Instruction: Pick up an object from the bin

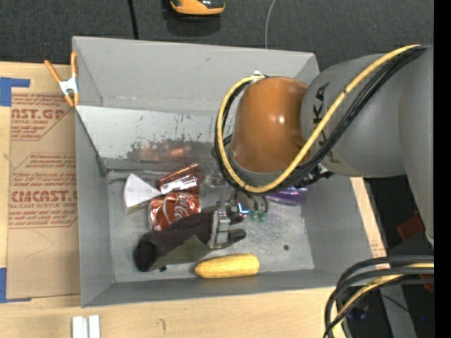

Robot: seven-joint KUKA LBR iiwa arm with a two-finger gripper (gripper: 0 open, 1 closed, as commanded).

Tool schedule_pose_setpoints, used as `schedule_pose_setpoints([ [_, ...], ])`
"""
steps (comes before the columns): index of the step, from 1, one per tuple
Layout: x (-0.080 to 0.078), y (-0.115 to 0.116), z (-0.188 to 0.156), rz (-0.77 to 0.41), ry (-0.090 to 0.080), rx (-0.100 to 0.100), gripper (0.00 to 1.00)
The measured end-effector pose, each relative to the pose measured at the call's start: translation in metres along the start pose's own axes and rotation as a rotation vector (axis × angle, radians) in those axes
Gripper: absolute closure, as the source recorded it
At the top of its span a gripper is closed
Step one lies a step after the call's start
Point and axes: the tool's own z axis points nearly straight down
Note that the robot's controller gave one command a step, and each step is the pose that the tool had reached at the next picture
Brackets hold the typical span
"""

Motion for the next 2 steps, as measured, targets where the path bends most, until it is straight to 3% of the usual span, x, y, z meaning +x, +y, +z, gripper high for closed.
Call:
schedule_pose_setpoints([
  [1, -0.002, 0.000, -0.005, 0.001, -0.008, -0.001, 0.00],
  [2, -0.007, 0.001, 0.040, -0.062, -0.015, 0.001, 0.00],
])
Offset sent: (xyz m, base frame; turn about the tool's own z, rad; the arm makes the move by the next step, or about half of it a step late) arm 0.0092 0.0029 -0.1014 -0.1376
